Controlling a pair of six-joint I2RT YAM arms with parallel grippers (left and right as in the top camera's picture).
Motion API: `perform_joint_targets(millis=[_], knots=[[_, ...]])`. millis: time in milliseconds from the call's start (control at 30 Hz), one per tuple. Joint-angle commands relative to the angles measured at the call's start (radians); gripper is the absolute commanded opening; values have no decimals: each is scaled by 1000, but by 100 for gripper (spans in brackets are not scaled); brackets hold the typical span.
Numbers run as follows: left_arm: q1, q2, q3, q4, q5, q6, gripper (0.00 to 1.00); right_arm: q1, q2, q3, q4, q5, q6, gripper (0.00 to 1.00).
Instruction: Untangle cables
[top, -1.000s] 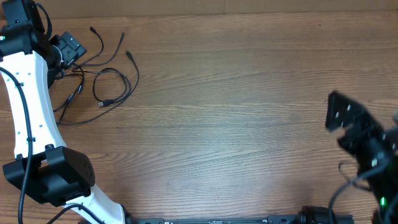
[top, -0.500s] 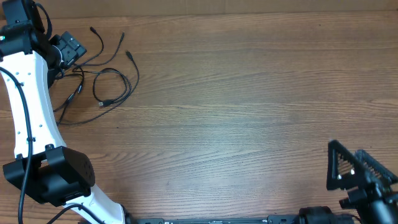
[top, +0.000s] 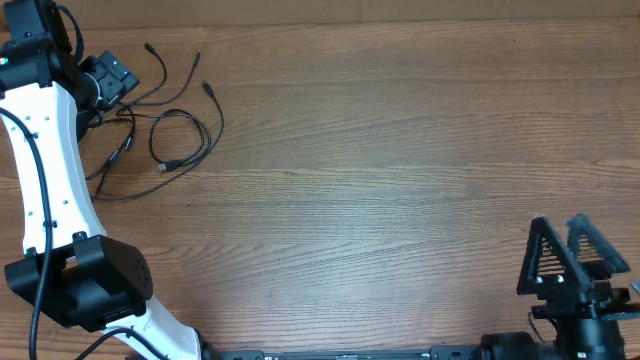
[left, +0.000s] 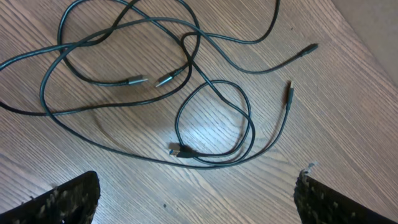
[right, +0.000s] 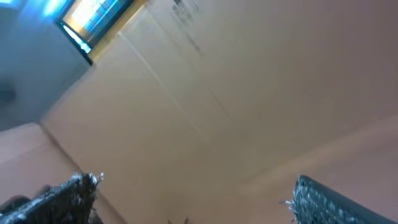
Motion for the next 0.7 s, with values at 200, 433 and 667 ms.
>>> perform_joint_targets(millis=[200,433,667], knots=[[-11,2,3,-3,8,16,100,4,-106,-351,617,9,-138,100],[-11,2,3,-3,8,16,100,3,-106,-583,943,31,-166,100],[-11,2,3,-3,8,16,100,2,-106,-726,990,104,-166,100]])
